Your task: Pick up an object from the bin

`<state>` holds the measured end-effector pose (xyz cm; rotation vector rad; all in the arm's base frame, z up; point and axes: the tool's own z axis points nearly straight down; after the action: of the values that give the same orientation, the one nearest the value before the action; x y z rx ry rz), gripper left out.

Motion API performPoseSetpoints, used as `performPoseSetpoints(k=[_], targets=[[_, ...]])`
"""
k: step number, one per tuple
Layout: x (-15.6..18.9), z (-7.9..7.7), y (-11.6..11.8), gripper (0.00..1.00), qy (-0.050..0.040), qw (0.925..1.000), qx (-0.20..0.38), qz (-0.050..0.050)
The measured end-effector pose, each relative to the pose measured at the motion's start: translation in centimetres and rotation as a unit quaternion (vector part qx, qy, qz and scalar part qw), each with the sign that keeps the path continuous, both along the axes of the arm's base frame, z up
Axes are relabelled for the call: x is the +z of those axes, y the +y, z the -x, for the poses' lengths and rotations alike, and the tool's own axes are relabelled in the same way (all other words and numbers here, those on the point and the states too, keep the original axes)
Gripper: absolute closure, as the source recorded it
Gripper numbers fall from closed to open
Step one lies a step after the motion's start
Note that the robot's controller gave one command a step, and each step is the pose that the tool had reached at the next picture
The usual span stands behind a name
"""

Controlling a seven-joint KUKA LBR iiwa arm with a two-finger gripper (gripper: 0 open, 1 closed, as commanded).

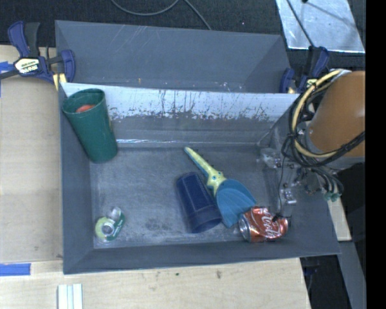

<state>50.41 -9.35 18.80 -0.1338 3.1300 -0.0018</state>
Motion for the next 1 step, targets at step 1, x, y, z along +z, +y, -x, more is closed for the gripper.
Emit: performPoseSetpoints(k=[1], targets=[[-3.07, 0.83, -0.92, 0.00, 0.0012, 1.0000, 0.009, 0.002]])
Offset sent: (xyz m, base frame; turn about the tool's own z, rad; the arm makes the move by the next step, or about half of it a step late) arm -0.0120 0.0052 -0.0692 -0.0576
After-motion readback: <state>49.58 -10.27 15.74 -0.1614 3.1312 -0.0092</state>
